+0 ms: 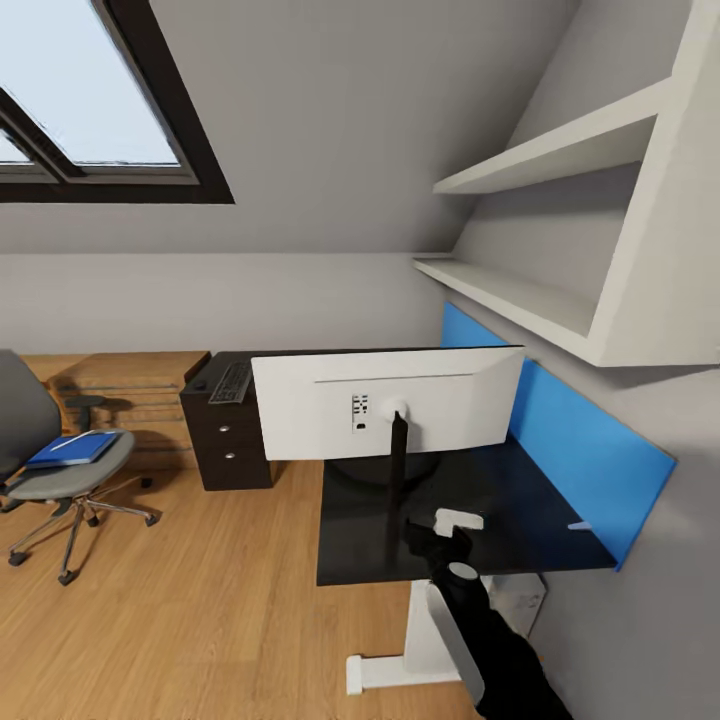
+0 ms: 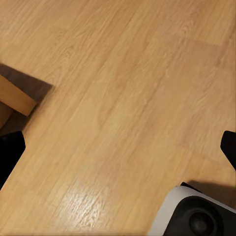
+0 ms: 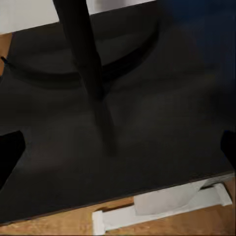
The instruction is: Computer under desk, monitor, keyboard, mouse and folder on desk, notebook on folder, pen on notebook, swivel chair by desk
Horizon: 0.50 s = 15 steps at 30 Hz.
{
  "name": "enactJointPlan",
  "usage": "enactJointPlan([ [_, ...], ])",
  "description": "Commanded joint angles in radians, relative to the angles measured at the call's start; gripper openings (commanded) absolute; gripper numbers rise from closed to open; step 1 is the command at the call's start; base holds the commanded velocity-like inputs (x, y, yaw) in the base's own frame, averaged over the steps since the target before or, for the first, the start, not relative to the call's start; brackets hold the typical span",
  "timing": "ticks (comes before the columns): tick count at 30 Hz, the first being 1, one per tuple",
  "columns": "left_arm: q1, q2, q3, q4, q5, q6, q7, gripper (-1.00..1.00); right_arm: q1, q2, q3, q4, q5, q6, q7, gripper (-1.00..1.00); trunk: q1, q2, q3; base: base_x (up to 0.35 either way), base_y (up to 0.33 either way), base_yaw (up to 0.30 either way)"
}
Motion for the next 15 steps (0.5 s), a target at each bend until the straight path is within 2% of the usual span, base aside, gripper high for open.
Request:
enactJointPlan([
  [1, 0.001, 0.001, -0.009, -0.003, 0.003, -0.001, 0.009, 1.00, 0.006, 0.010, 0.026, -0.011, -0.013, 0.026, -0.007, 1.00, 0.000, -0.001, -0.001, -0.012, 0.000, 0.000],
  [4, 0.001, 0.001, -0.009, -0.003, 0.003, -0.001, 0.009, 1.00, 0.014, 0.022, 0.079, -0.022, -0.023, 0.051, -0.009, 1.00, 0.000, -0.001, -0.001, -0.007, 0.000, 0.000],
  [6, 0.001, 0.001, -0.009, -0.003, 0.003, -0.001, 0.008, 1.00, 0.017, 0.026, 0.100, -0.029, -0.026, 0.058, -0.009, 1.00, 0.000, -0.001, -0.001, -0.002, 0.000, 0.000],
  [10, 0.001, 0.001, -0.009, -0.003, 0.003, -0.001, 0.008, 1.00, 0.019, 0.031, 0.117, -0.032, -0.030, 0.058, -0.006, 1.00, 0.000, -0.001, -0.001, -0.001, 0.000, 0.000],
  [15, 0.001, 0.001, -0.009, -0.003, 0.000, -0.001, 0.007, 1.00, 0.020, 0.031, 0.123, -0.040, -0.060, 0.057, -0.005, 1.00, 0.000, -0.001, -0.001, 0.000, 0.000, 0.000],
])
